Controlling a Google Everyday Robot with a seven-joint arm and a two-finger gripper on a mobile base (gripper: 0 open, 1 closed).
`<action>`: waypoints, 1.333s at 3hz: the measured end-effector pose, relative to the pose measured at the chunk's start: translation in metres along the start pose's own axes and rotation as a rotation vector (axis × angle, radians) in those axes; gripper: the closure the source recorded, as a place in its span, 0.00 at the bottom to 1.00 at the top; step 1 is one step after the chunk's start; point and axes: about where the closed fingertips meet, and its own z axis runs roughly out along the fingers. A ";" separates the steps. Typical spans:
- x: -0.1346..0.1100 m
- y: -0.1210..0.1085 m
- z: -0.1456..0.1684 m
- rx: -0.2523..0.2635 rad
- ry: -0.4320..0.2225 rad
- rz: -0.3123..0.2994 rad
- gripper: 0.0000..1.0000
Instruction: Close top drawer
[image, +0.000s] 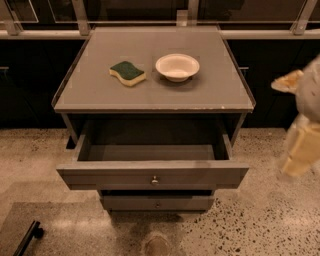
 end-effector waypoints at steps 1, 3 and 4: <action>0.045 0.041 0.051 -0.028 -0.122 0.094 0.00; 0.110 0.078 0.180 -0.083 -0.307 0.333 0.17; 0.110 0.078 0.180 -0.083 -0.306 0.332 0.41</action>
Offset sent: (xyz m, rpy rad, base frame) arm -0.0270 -0.0870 -0.3260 0.6262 0.0275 -0.3430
